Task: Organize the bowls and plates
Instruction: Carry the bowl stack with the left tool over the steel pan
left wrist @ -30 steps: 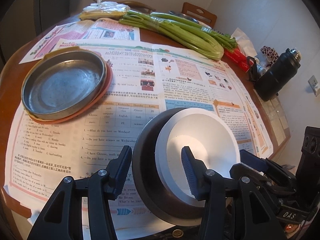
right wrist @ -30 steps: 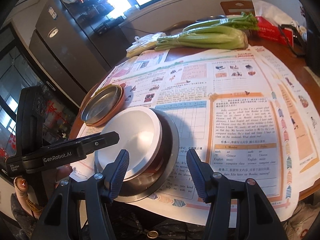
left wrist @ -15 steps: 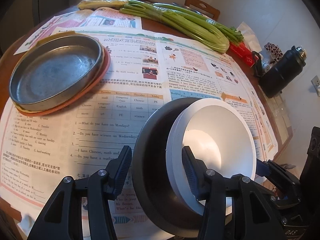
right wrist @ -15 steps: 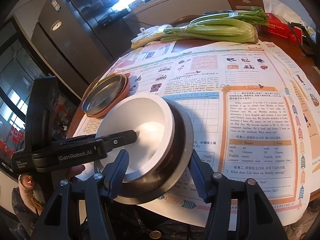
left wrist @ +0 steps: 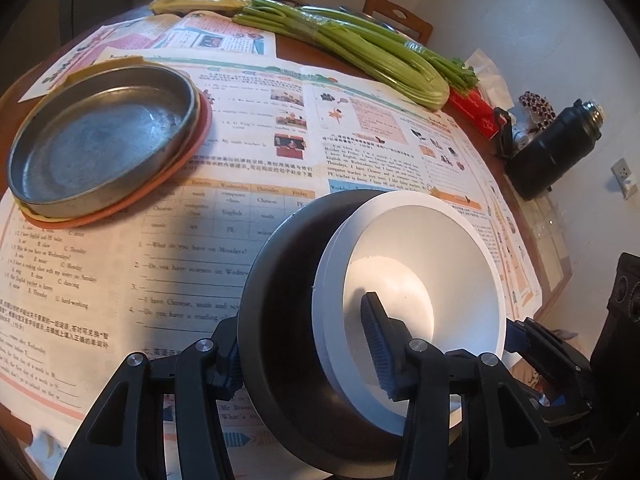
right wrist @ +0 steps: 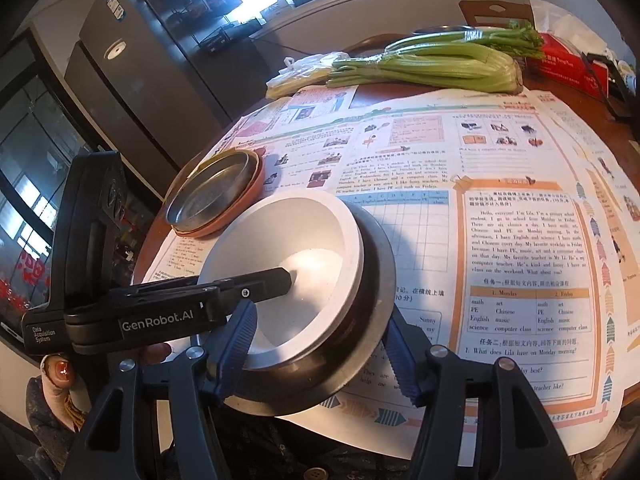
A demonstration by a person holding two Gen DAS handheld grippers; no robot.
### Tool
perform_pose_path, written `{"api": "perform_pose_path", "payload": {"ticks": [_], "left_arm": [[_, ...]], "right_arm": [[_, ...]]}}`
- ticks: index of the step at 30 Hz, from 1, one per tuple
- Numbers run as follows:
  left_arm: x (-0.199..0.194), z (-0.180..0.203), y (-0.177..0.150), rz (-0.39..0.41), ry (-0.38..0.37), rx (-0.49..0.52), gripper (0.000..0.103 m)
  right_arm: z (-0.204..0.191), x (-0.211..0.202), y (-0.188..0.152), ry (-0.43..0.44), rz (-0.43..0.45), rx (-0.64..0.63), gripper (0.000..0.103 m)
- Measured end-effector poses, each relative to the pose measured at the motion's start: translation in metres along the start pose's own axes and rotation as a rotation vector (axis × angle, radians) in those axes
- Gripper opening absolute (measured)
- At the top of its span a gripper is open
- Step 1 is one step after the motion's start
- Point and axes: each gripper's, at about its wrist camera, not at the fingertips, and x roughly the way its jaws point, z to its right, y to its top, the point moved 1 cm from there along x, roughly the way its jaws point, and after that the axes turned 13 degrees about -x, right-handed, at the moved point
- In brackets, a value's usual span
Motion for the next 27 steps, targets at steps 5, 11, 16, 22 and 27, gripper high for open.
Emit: {"api": "perform_pose_path", "payload": {"ticks": [5, 11, 16, 22, 27], "left_arm": [[-0.013, -0.005, 0.006, 0.039, 0.001, 0.000, 0.051], [-0.030, -0.009, 0.016, 0.086, 0.020, 0.013, 0.052], [-0.044, -0.015, 0.026, 0.115, 0.010, 0.020, 0.052], [-0.055, -0.026, 0.042, 0.148, 0.003, 0.015, 0.052], [-0.067, -0.040, 0.058, 0.180, 0.009, 0.009, 0.052]], "right_arm": [[-0.008, -0.002, 0.008, 0.005, 0.009, -0.020, 0.062], [-0.022, 0.003, 0.022, -0.001, 0.012, -0.056, 0.063], [-0.030, 0.006, 0.035, 0.018, 0.022, -0.059, 0.063], [-0.044, 0.011, 0.056, 0.011, 0.032, -0.102, 0.063], [-0.056, 0.021, 0.073, 0.017, 0.044, -0.134, 0.063]]}}
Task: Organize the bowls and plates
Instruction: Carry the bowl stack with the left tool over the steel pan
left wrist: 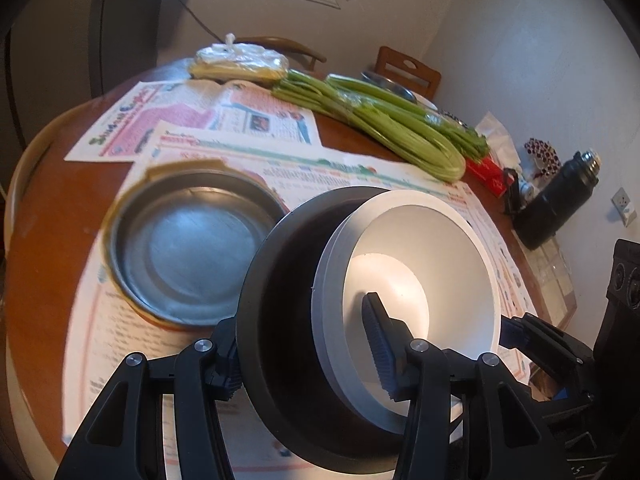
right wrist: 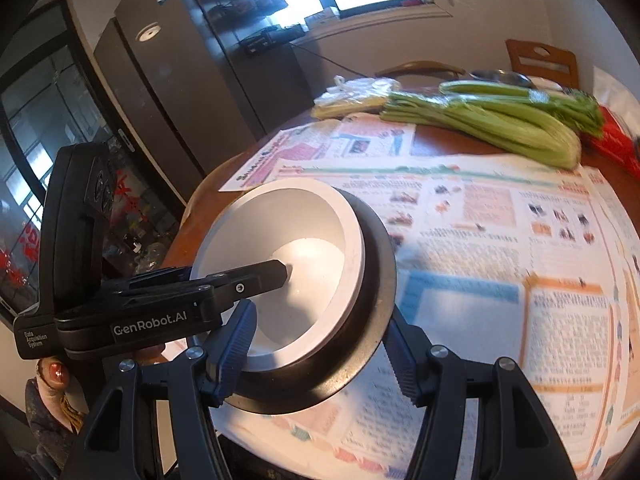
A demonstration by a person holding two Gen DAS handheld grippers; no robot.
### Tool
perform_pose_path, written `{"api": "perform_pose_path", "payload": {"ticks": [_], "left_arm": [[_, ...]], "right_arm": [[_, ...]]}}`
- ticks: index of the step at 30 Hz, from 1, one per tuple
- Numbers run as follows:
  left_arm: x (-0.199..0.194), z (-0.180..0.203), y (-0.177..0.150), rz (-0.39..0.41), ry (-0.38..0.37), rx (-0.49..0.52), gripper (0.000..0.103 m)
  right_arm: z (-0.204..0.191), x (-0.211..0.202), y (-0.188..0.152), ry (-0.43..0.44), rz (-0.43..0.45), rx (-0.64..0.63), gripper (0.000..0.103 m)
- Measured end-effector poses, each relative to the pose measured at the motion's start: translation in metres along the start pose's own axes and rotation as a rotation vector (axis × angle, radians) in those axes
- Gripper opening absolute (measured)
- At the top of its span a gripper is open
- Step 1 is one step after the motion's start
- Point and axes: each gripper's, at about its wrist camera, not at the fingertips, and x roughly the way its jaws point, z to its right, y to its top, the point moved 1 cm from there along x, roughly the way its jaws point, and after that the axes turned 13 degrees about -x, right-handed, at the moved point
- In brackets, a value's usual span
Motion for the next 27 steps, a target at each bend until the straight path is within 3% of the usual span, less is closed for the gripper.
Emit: {"api": "perform_pose_path", "payload": {"ticks": [13, 27], "left_arm": [[-0.012, -0.033, 0.049, 0.069, 0.036, -0.028, 0.052], [0.003, -0.060, 0.069, 0.069, 0.064, -0.070, 0.053]], "right_arm": [[-0.022, 0.034, 0.053, 0.047, 0.032, -0.072, 0.063], [-0.027, 0.070, 0.072, 0.074, 0.009, -0.084, 0.063]]}}
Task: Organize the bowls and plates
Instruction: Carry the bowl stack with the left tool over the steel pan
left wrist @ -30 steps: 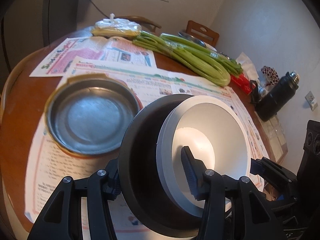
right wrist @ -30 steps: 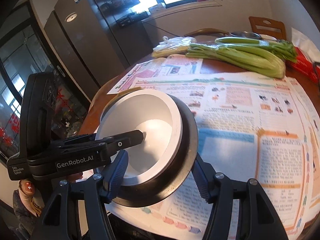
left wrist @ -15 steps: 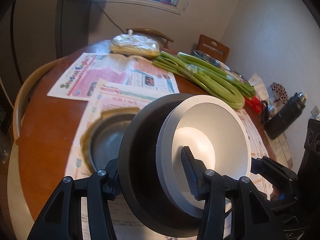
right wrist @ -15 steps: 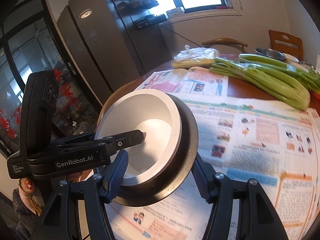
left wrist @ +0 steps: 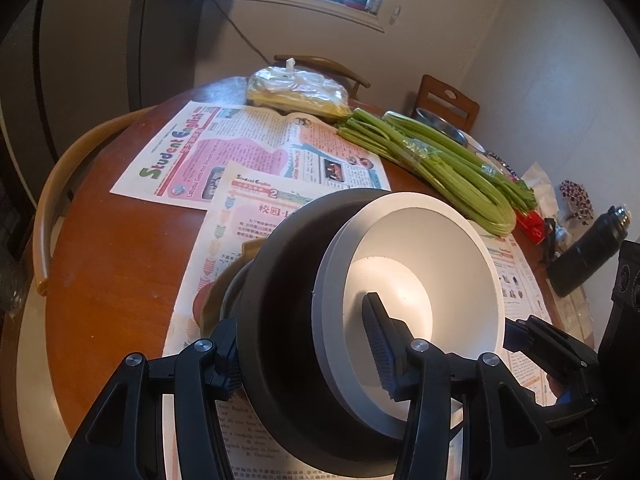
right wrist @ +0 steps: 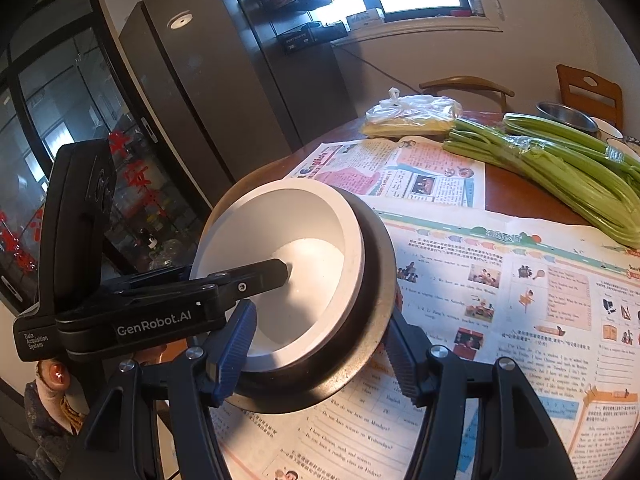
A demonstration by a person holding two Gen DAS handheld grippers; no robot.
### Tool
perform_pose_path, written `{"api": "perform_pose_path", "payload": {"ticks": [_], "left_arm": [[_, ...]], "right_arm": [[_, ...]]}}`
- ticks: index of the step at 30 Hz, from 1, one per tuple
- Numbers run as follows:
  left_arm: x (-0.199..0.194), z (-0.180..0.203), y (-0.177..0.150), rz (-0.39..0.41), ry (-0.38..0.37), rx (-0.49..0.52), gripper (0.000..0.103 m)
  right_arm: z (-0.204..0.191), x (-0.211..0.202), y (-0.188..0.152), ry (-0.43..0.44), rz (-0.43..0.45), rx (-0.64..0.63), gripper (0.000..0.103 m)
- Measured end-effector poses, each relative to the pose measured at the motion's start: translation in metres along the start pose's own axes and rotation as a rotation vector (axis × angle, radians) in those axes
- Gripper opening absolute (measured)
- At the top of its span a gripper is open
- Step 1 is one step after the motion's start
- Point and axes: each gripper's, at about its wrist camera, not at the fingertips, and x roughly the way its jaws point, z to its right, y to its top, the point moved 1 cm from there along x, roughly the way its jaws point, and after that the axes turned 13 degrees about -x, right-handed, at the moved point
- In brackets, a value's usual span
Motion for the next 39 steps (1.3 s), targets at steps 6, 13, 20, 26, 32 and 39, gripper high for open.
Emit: {"api": "perform_pose_path", "payload": {"ticks": [6, 13, 20, 26, 32, 39], "left_arm": [[0.011, -0.005, 0.001, -0.018, 0.005, -0.004, 0.052], [0.020, -0.009, 0.001, -0.028, 0.009, -0.003, 0.053], [0.024, -0.009, 0.000, -0.026, 0.017, 0.003, 0.052], [0.026, -0.010, -0.001, -0.019, 0.030, 0.011, 0.052], [0.031, -0.012, -0.001, -0.023, 0.042, 0.012, 0.054], [0.032, -0.014, -0.002, -0.015, 0.048, 0.017, 0.054]], "right_arm": [[0.004, 0.011, -0.002, 0.006, -0.021, 0.014, 0.063], [0.007, 0.021, -0.004, 0.005, -0.039, 0.021, 0.063], [0.008, 0.026, -0.006, 0.002, -0.045, 0.025, 0.063], [0.009, 0.029, -0.007, 0.004, -0.053, 0.030, 0.063], [0.009, 0.033, -0.008, 0.002, -0.062, 0.037, 0.063], [0.008, 0.036, -0.009, -0.004, -0.064, 0.038, 0.063]]}}
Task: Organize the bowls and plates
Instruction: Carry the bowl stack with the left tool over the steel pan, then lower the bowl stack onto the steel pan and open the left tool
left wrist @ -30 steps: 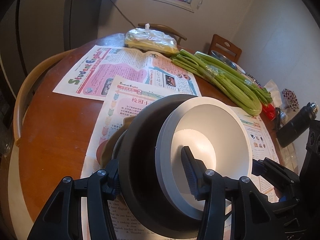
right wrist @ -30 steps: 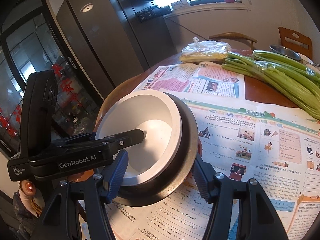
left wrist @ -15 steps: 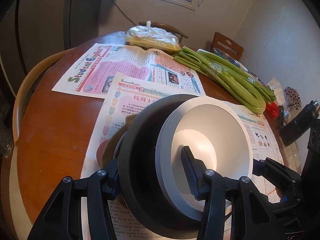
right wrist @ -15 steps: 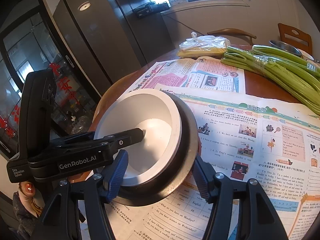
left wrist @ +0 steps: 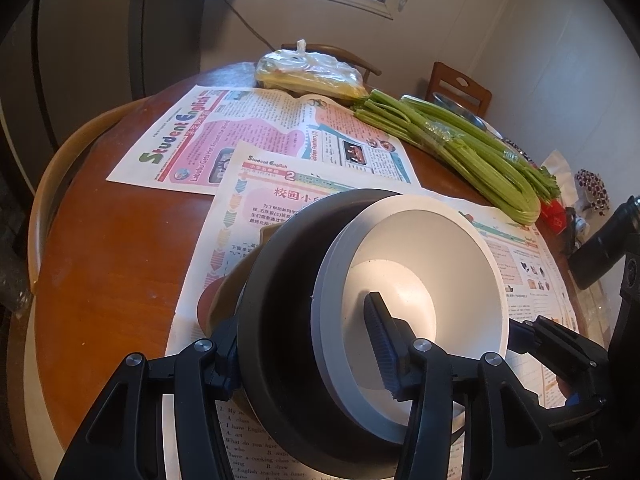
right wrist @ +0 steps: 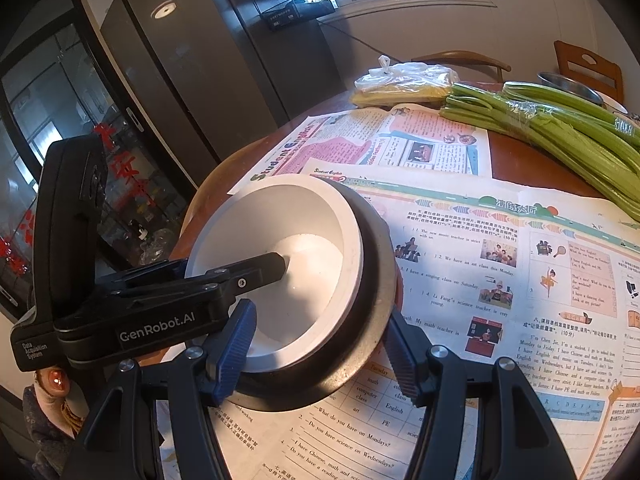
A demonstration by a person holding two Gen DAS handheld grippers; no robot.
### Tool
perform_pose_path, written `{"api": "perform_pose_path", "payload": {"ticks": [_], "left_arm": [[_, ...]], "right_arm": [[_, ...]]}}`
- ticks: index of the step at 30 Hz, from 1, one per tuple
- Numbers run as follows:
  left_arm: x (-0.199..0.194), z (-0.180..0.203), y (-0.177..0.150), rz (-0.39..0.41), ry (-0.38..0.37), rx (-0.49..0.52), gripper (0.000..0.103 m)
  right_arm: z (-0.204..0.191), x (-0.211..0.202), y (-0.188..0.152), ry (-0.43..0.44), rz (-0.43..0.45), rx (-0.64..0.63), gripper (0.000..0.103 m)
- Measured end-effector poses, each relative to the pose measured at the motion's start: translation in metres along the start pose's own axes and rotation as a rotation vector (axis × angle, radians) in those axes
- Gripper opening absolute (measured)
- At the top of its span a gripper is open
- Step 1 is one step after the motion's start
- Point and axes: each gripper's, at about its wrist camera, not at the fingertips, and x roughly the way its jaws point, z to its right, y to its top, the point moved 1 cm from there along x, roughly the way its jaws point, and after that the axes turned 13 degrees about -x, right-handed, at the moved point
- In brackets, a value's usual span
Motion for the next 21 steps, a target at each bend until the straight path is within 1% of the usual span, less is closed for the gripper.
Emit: {"api": "perform_pose_path", "payload": {"ticks": [2, 8, 12, 16, 18, 21], "left_arm": [[-0.001, -0.001, 0.000, 0.011, 0.011, 0.006, 0.054], [-0.002, -0.001, -0.001, 0.005, 0.015, 0.006, 0.054], [-0.009, -0.002, -0.001, 0.017, 0.013, -0.004, 0.054], [-0.019, -0.001, 0.000, 0.046, 0.032, -0.002, 0.054], [-0.026, 0.000, 0.000, 0.068, 0.056, 0.005, 0.055], [-0.037, 0.000, -0.002, 0.092, 0.059, 0.001, 0.055]], "right_arm": [[0.000, 0.000, 0.000, -0.001, 0.003, -0.001, 0.063], [0.005, -0.002, -0.002, -0.016, 0.006, 0.015, 0.063], [0.003, -0.008, -0.002, -0.031, 0.019, 0.005, 0.063], [0.002, -0.013, -0.001, -0.049, 0.032, -0.008, 0.063], [0.001, -0.014, -0.002, -0.055, 0.035, -0.013, 0.063], [-0.002, -0.016, -0.003, -0.060, 0.040, -0.018, 0.063]]}}
